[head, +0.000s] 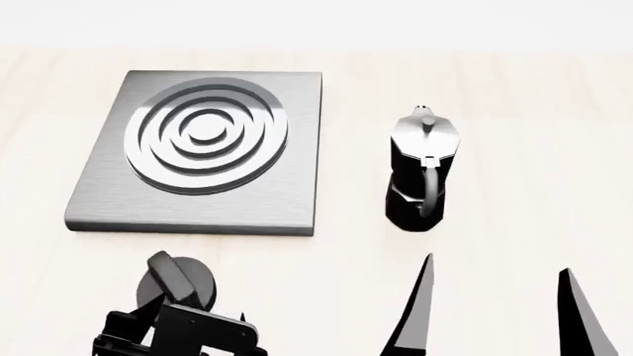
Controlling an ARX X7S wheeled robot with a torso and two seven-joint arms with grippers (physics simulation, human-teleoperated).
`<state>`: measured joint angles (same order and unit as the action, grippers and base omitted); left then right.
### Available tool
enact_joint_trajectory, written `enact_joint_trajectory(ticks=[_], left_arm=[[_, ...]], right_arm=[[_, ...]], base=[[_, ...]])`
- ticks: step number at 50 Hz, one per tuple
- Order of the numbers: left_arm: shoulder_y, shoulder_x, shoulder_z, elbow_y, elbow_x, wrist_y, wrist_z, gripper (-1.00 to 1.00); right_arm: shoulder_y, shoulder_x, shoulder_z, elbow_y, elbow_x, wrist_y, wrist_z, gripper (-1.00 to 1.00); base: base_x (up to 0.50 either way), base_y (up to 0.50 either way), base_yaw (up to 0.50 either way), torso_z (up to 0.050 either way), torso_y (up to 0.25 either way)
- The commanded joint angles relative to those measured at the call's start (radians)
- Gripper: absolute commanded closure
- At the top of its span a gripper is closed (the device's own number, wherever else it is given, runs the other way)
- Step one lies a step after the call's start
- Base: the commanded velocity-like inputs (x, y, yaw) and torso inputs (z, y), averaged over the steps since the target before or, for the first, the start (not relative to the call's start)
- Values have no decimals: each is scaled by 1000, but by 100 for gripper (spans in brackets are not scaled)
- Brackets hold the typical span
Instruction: Turn on the stove.
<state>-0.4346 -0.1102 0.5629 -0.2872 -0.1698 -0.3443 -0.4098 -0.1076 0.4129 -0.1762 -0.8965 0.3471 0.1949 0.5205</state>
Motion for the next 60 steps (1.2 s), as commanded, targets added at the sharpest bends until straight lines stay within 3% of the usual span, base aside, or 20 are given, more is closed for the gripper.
enact_joint_trajectory(ticks=[1, 39, 60], left_arm=[[-11, 39, 25, 41, -61, 10, 61, -100], [-74, 24, 68, 35, -101, -16, 30, -100], [142, -198, 53, 766, -172, -165, -64, -100]], right_arm=[[-2, -12, 21, -6, -21, -2, -18, -100], [0, 4, 16, -3, -13, -13, -2, -100], [9, 7, -14, 3, -24, -4, 4, -100]], base=[[0, 0, 0, 0, 0], [0, 0, 0, 0, 0], [0, 0, 0, 0, 0]])
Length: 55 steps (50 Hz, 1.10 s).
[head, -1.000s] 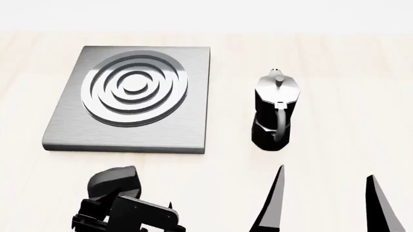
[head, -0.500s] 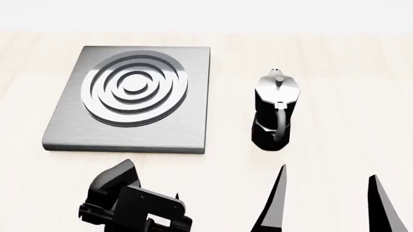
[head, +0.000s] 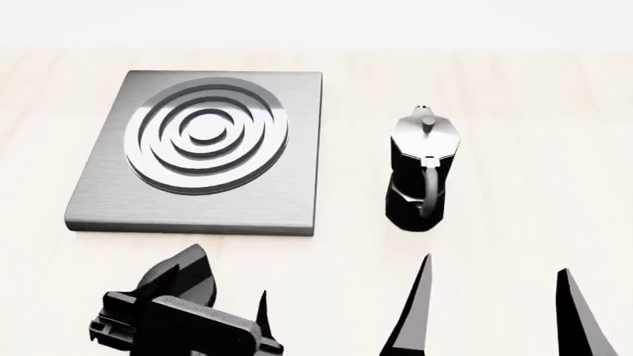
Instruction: Turn on the stove.
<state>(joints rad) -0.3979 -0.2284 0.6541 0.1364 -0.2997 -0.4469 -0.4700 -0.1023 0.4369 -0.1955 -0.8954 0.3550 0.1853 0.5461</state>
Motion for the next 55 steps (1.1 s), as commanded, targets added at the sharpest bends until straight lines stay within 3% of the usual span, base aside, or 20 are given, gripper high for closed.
enact_joint_trajectory(ticks=[1, 29, 41, 45, 47, 55], left_arm=[[124, -97, -41, 381, -41, -60, -13, -100], [423, -300, -245, 665, 0, 154, -150, -100], [448, -326, -309, 694, 1, 172, -188, -100], [473, -316, -295, 624, 39, 255, -174, -100], [443, -329, -318, 684, -6, 179, -188, -100], [448, -337, -330, 692, -15, 176, -193, -100]], right_arm=[[3, -16, 5, 4, -32, 4, -22, -100], [-19, -8, -14, 18, -48, -6, -11, -100], [-19, -3, -11, 28, -40, -12, -9, -100], [-16, -4, -13, 34, -40, -14, -10, -100], [-13, -5, -16, 38, -41, -14, -11, -100], [-9, -7, -28, 50, -45, -17, -13, -100]], base=[[0, 0, 0, 0, 0], [0, 0, 0, 0, 0], [0, 0, 0, 0, 0], [0, 0, 0, 0, 0], [0, 0, 0, 0, 0], [0, 0, 0, 0, 0]])
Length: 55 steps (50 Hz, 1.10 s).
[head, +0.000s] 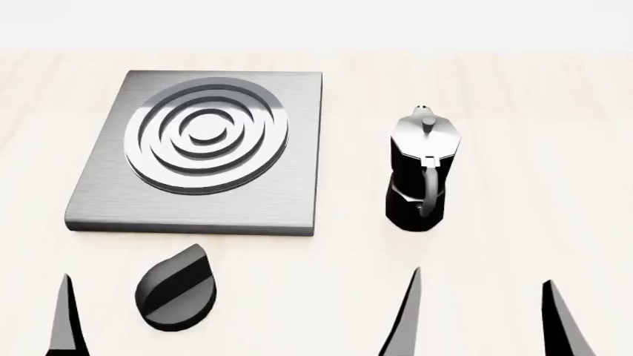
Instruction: Turn on the stove.
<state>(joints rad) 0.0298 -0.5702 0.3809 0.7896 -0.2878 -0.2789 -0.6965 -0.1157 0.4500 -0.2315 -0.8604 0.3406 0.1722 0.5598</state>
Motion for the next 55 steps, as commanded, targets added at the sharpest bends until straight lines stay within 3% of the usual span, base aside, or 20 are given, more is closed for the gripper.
enact_joint_trajectory(ticks=[1, 55], left_arm=[[20, 4, -57, 43, -27, 4, 32, -100], [0, 15, -9, -26, -9, 5, 48, -100]], right_arm=[[4, -20, 8, 15, -32, -4, -26, -100], [7, -2, -2, 2, -24, 1, -8, -100]], base=[[0, 0, 0, 0, 0], [0, 0, 0, 0, 0]])
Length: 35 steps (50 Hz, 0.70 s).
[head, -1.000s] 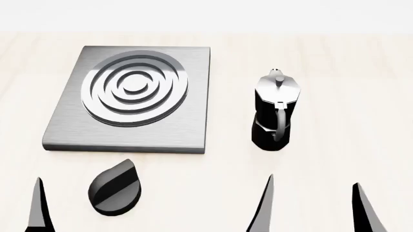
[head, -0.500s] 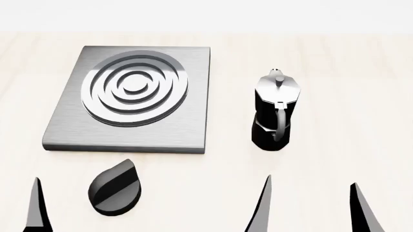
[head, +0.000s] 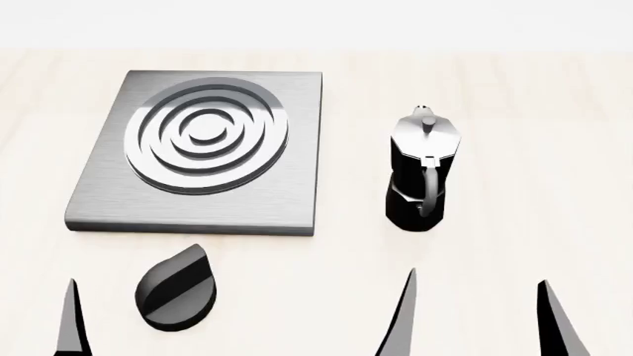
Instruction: Turn on the stove.
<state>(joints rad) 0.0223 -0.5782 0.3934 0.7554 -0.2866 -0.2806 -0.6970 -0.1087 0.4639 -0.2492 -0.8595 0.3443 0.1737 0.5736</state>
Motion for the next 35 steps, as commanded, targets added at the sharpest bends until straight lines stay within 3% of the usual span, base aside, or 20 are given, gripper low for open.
enact_joint_trajectory(ticks=[1, 26, 35], left_arm=[[7, 22, -21, 11, -12, 4, 48, -100], [19, 13, 12, 55, -25, -14, 61, -100], [26, -4, 13, 139, -34, -82, 31, -100]], right_arm=[[0, -16, 16, 2, -27, -2, -22, -100], [-26, 6, 28, -13, -24, 8, -5, -100], [-65, 9, 41, -40, -11, -2, 12, -100]], base=[[0, 0, 0, 0, 0], [0, 0, 0, 0, 0], [0, 0, 0, 0, 0]])
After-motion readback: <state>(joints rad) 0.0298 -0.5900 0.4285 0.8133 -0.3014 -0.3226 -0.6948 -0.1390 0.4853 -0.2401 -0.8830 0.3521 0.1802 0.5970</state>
